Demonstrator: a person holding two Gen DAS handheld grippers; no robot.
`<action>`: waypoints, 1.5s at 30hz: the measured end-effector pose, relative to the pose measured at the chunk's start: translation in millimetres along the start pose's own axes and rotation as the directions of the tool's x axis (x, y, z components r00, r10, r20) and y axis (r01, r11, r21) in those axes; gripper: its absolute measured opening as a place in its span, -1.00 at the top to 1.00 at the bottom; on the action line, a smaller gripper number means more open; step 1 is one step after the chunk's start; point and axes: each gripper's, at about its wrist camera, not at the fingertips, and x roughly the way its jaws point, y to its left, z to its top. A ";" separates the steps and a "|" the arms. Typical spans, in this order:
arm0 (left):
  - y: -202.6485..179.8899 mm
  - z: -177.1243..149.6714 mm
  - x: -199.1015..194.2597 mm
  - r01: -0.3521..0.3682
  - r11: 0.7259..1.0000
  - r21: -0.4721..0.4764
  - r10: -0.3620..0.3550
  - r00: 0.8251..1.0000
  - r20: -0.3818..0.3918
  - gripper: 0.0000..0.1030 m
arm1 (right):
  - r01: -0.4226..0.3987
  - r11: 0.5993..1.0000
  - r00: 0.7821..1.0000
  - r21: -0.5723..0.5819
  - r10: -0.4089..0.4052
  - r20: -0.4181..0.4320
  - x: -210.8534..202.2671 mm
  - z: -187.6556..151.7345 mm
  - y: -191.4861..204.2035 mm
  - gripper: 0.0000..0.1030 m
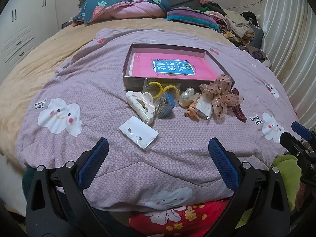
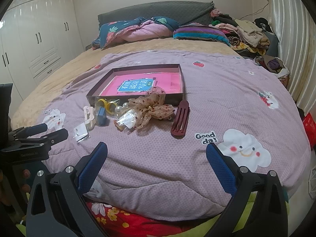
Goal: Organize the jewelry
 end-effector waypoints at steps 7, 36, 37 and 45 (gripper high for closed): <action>0.2 -0.5 0.7 -0.004 1.000 0.001 0.004 1.000 0.000 -0.83 | -0.001 1.000 1.000 -0.001 0.001 0.001 0.0 0.5 -0.3 -0.92; 41.5 31.5 56.7 -0.074 0.995 -0.060 0.070 0.995 -0.073 -0.83 | -0.076 0.997 0.994 -0.030 0.074 -0.085 73.8 50.3 -7.9 -0.92; 42.9 32.8 59.6 -0.073 0.995 -0.061 0.068 0.994 -0.080 -0.83 | -0.081 0.996 0.993 -0.031 0.078 -0.087 77.4 52.1 -7.3 -0.92; 48.7 41.6 84.9 -0.013 0.998 -0.054 0.006 0.992 -0.126 -0.83 | -0.080 0.996 0.992 -0.032 0.076 -0.104 103.7 61.0 -8.0 -0.85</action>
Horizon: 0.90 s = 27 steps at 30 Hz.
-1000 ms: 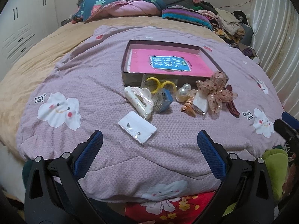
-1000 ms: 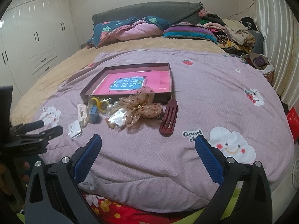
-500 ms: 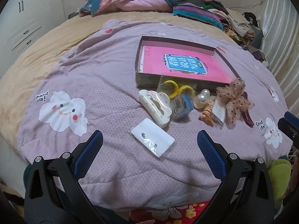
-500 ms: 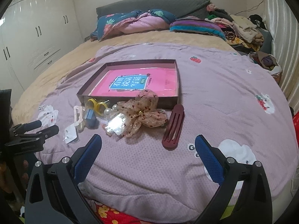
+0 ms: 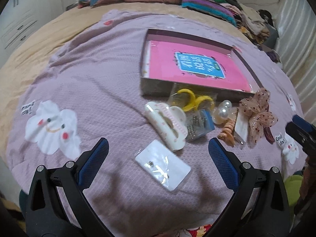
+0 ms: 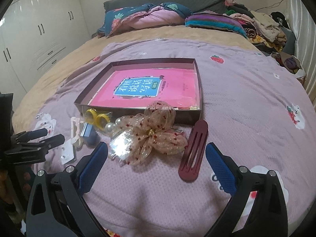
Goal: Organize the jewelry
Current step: 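Grasp the white dotted claw clip with the left tool while the right tool grasps the beige polka-dot bow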
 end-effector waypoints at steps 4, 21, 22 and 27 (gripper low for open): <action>6.6 5.2 16.4 0.023 1.000 -0.019 -0.023 0.999 -0.030 -0.83 | -0.016 0.999 0.999 0.028 0.017 -0.033 12.0 3.4 -8.0 -0.61; 21.2 17.7 60.7 0.201 0.964 -0.176 -0.222 0.969 -0.111 -0.22 | -0.030 0.996 0.997 0.080 0.036 -0.072 39.6 11.0 -21.2 -0.51; 21.5 17.9 61.7 0.201 0.964 -0.176 -0.223 0.969 -0.110 -0.18 | -0.032 0.996 0.996 0.086 0.039 -0.076 42.1 11.6 -21.9 -0.50; 30.2 18.0 63.9 0.210 0.960 -0.182 -0.231 0.968 -0.098 0.09 | -0.053 0.992 0.993 0.112 0.064 -0.098 54.8 14.1 -24.4 -0.40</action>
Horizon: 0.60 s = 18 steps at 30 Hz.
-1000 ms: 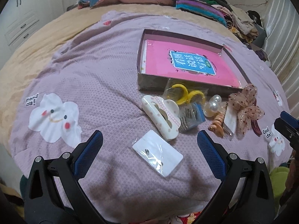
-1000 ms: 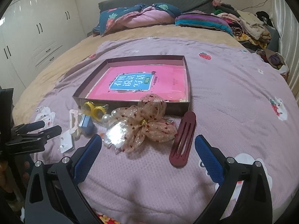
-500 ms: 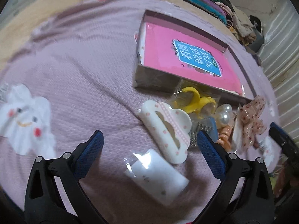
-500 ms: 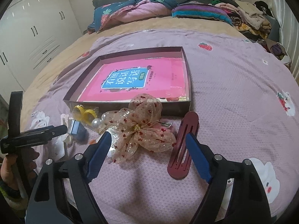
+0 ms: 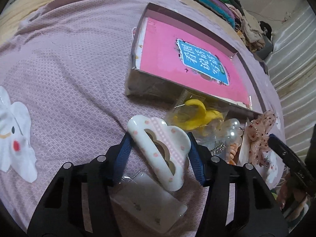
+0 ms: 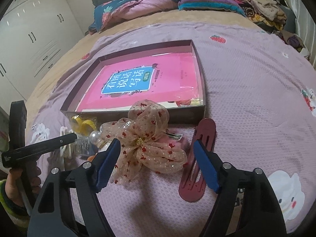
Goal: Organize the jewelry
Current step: 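Grasp the white dotted claw clip with the left tool while the right tool grasps the beige polka-dot bow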
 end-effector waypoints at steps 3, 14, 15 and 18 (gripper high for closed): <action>3.0 -1.5 -6.2 -0.003 1.000 0.006 0.003 1.000 0.011 0.12 | -0.002 1.000 1.000 0.006 0.002 -0.015 7.3 0.4 -0.2 -0.19; -5.7 11.5 -36.6 -0.004 0.999 0.032 0.002 0.998 0.070 0.21 | -0.049 0.999 0.999 0.023 0.048 0.026 -9.4 -3.0 -4.1 0.90; -6.3 13.5 -39.7 -0.004 0.999 0.034 0.001 0.997 0.077 0.24 | -0.049 0.999 0.998 0.020 0.048 0.036 -14.1 -3.5 -4.3 0.90; -12.1 21.1 -47.3 -0.003 0.999 0.047 -0.001 0.996 0.095 0.26 | -0.056 0.998 0.996 0.020 0.054 0.074 -31.3 -2.2 -6.9 0.91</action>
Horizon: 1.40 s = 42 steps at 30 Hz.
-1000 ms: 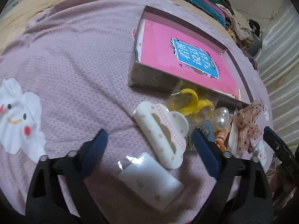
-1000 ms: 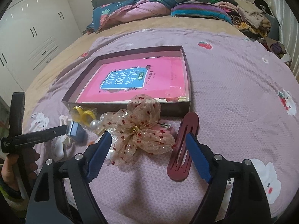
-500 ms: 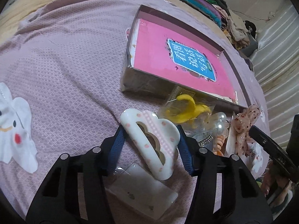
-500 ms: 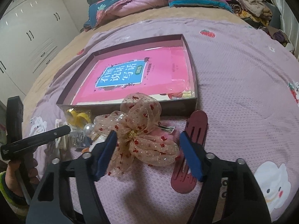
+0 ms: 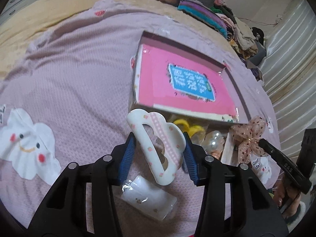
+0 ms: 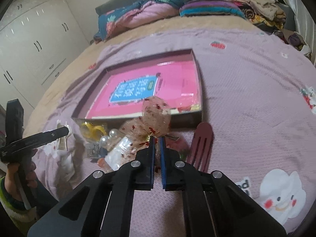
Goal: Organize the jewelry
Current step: 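Grasp the white dotted claw clip with the left tool while the right tool grasps the beige polka-dot bow, then carry the claw clip and bow into the pink box and open both tools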
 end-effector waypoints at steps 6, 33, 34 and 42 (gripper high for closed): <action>-13.4 17.2 -6.1 0.005 0.999 0.039 -0.006 1.000 0.028 0.26 | -0.005 1.000 0.997 0.009 0.004 0.080 -33.1 12.8 -6.6 0.91; -44.4 79.8 74.9 -0.061 0.991 0.123 0.060 0.998 0.009 0.27 | 0.013 1.000 0.994 0.010 -0.014 0.109 16.0 88.0 -14.8 0.91; -43.2 79.8 77.2 -0.067 0.990 0.125 0.067 0.998 0.008 0.27 | 0.013 1.000 0.994 0.008 -0.014 0.104 20.5 89.2 -14.3 0.91; -33.4 79.2 87.0 -0.082 0.989 0.122 0.084 0.996 -0.016 0.27 | 0.003 1.000 1.000 0.021 -0.003 0.011 70.5 89.9 -10.5 0.91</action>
